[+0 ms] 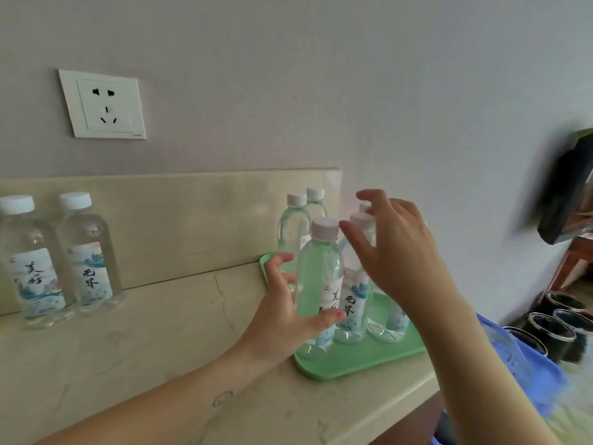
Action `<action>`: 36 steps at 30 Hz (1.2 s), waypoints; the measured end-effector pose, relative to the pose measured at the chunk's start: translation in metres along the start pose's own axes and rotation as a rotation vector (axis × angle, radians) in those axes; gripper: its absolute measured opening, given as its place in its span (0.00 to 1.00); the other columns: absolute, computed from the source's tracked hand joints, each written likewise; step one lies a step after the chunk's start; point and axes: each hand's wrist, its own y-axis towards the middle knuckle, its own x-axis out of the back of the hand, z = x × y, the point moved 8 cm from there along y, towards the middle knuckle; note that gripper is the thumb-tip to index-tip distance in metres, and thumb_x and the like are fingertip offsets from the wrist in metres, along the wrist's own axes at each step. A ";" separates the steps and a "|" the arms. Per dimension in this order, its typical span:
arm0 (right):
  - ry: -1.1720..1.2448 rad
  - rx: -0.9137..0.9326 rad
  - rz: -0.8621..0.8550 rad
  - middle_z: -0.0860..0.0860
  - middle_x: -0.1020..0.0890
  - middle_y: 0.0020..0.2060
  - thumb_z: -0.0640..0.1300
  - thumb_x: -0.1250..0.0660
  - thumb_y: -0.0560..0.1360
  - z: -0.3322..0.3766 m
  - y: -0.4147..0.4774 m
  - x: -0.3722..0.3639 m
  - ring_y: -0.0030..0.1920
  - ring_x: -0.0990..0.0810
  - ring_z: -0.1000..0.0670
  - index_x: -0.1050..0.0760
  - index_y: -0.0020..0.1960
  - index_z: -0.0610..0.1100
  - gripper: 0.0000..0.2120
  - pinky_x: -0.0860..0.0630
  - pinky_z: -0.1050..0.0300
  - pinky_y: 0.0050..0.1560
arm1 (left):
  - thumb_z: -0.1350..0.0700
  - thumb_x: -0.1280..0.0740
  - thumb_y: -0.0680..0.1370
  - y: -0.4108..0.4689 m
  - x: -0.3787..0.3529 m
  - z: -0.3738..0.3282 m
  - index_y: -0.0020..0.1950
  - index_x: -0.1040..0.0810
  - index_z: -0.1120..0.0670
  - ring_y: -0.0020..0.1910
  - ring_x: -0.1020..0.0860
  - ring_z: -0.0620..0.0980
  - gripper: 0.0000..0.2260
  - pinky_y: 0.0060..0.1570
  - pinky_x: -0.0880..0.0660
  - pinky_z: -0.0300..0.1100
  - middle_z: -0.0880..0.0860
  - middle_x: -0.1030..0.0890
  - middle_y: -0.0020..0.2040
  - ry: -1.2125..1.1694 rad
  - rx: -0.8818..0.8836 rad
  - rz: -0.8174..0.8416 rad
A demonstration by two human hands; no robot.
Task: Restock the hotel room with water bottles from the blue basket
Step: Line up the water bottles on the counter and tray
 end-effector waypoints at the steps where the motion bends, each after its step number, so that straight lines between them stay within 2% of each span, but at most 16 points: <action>1: -0.103 0.006 0.035 0.47 0.20 0.58 0.59 0.37 0.78 0.000 0.000 -0.003 0.67 0.31 0.45 0.32 0.69 0.47 0.24 0.32 0.55 0.57 | 0.51 0.18 0.65 0.001 -0.001 0.003 0.60 0.43 0.38 0.50 0.18 0.42 0.38 0.49 0.20 0.40 0.48 0.22 0.57 -0.017 0.009 0.002; 3: -0.235 0.013 0.062 0.47 0.19 0.54 0.60 0.37 0.78 0.004 0.003 -0.008 0.62 0.29 0.44 0.31 0.64 0.46 0.22 0.30 0.52 0.52 | 0.42 0.20 0.60 0.002 -0.001 0.006 0.58 0.36 0.39 0.46 0.18 0.40 0.34 0.44 0.21 0.36 0.45 0.19 0.50 0.006 0.026 0.004; 5: -0.277 0.025 0.022 0.48 0.19 0.49 0.61 0.38 0.78 0.012 0.006 -0.006 0.55 0.26 0.45 0.31 0.61 0.47 0.20 0.33 0.54 0.46 | 0.37 0.23 0.58 0.001 0.002 0.005 0.56 0.29 0.45 0.47 0.18 0.39 0.32 0.46 0.21 0.38 0.42 0.19 0.47 0.022 0.040 -0.016; 7: -0.227 0.045 -0.005 0.50 0.19 0.47 0.60 0.37 0.78 0.021 0.010 -0.005 0.49 0.24 0.46 0.30 0.59 0.49 0.18 0.35 0.54 0.41 | 0.38 0.23 0.59 0.000 0.010 0.000 0.56 0.28 0.50 0.48 0.18 0.41 0.31 0.49 0.20 0.43 0.41 0.19 0.49 -0.014 0.004 -0.066; 9: -0.120 0.057 0.017 0.51 0.18 0.47 0.58 0.34 0.77 0.028 0.015 -0.006 0.46 0.23 0.46 0.29 0.60 0.50 0.16 0.36 0.54 0.40 | 0.39 0.22 0.60 0.000 0.027 -0.009 0.55 0.29 0.47 0.49 0.18 0.43 0.29 0.48 0.19 0.44 0.40 0.19 0.51 -0.039 -0.033 -0.138; 11: -0.058 0.088 0.032 0.53 0.20 0.43 0.57 0.33 0.77 0.036 0.019 -0.005 0.44 0.24 0.46 0.28 0.60 0.51 0.16 0.36 0.54 0.40 | 0.39 0.22 0.61 0.001 0.052 -0.021 0.53 0.30 0.44 0.48 0.18 0.42 0.27 0.44 0.20 0.39 0.39 0.19 0.51 -0.036 -0.063 -0.190; 14: 0.053 0.164 -0.014 0.56 0.24 0.37 0.57 0.31 0.75 0.058 0.027 0.007 0.39 0.30 0.49 0.25 0.57 0.52 0.14 0.38 0.55 0.39 | 0.41 0.21 0.61 0.001 0.097 -0.036 0.54 0.28 0.47 0.49 0.18 0.40 0.27 0.43 0.22 0.35 0.41 0.19 0.51 0.072 -0.080 -0.225; 17: 0.197 0.249 0.031 0.54 0.21 0.39 0.57 0.28 0.73 0.090 0.039 0.012 0.40 0.26 0.48 0.24 0.54 0.53 0.13 0.34 0.55 0.40 | 0.43 0.18 0.59 -0.005 0.136 -0.032 0.55 0.27 0.53 0.47 0.18 0.41 0.32 0.47 0.19 0.46 0.46 0.21 0.53 0.164 -0.003 -0.279; 19: 0.297 0.300 0.111 0.53 0.19 0.42 0.57 0.28 0.72 0.114 0.048 0.004 0.43 0.23 0.48 0.23 0.53 0.53 0.13 0.28 0.54 0.41 | 0.40 0.21 0.58 -0.013 0.159 -0.025 0.57 0.27 0.50 0.50 0.19 0.41 0.33 0.52 0.21 0.47 0.43 0.22 0.55 0.269 0.062 -0.333; 22: 0.416 0.330 0.277 0.52 0.18 0.44 0.56 0.27 0.72 0.141 0.050 -0.024 0.43 0.21 0.50 0.23 0.52 0.53 0.12 0.23 0.53 0.43 | 0.42 0.20 0.62 -0.023 0.190 -0.015 0.63 0.32 0.45 0.54 0.23 0.36 0.34 0.52 0.26 0.40 0.38 0.25 0.59 0.397 0.122 -0.402; 25: 0.466 0.367 0.349 0.50 0.18 0.44 0.55 0.26 0.71 0.162 0.048 -0.054 0.45 0.21 0.49 0.23 0.53 0.52 0.14 0.22 0.50 0.48 | 0.42 0.21 0.59 -0.030 0.214 -0.004 0.67 0.41 0.41 0.55 0.22 0.43 0.43 0.56 0.24 0.48 0.41 0.25 0.58 0.425 0.192 -0.426; 27: 0.481 0.380 0.351 0.51 0.19 0.44 0.54 0.26 0.71 0.173 0.052 -0.071 0.44 0.22 0.48 0.23 0.53 0.51 0.14 0.24 0.52 0.45 | 0.42 0.23 0.60 -0.033 0.224 0.004 0.68 0.43 0.39 0.56 0.22 0.45 0.43 0.57 0.24 0.50 0.47 0.23 0.57 0.467 0.244 -0.440; 28: 0.487 0.385 0.345 0.52 0.20 0.43 0.54 0.25 0.71 0.179 0.055 -0.079 0.44 0.23 0.49 0.23 0.53 0.51 0.14 0.25 0.54 0.43 | 0.45 0.22 0.63 -0.034 0.229 0.008 0.68 0.45 0.39 0.56 0.22 0.44 0.42 0.55 0.24 0.47 0.47 0.23 0.58 0.493 0.248 -0.449; 31: 0.513 0.377 0.317 0.52 0.21 0.40 0.53 0.25 0.72 0.188 0.062 -0.102 0.44 0.22 0.48 0.24 0.53 0.50 0.14 0.29 0.56 0.39 | 0.50 0.22 0.68 -0.033 0.235 0.012 0.70 0.48 0.38 0.59 0.26 0.46 0.42 0.49 0.31 0.40 0.49 0.30 0.67 0.634 0.216 -0.468; 34: 0.613 0.315 0.292 0.49 0.19 0.44 0.51 0.26 0.73 0.187 0.067 -0.128 0.46 0.21 0.45 0.25 0.55 0.48 0.15 0.28 0.54 0.41 | 0.52 0.23 0.71 -0.033 0.236 0.012 0.70 0.51 0.35 0.64 0.33 0.43 0.42 0.56 0.36 0.40 0.49 0.39 0.75 0.710 0.146 -0.515; 36: 0.704 0.258 0.244 0.52 0.20 0.41 0.53 0.26 0.73 0.182 0.069 -0.140 0.45 0.22 0.48 0.25 0.57 0.48 0.17 0.29 0.58 0.39 | 0.53 0.24 0.72 -0.036 0.230 0.017 0.72 0.53 0.34 0.68 0.34 0.41 0.43 0.59 0.36 0.39 0.45 0.42 0.77 0.649 0.098 -0.522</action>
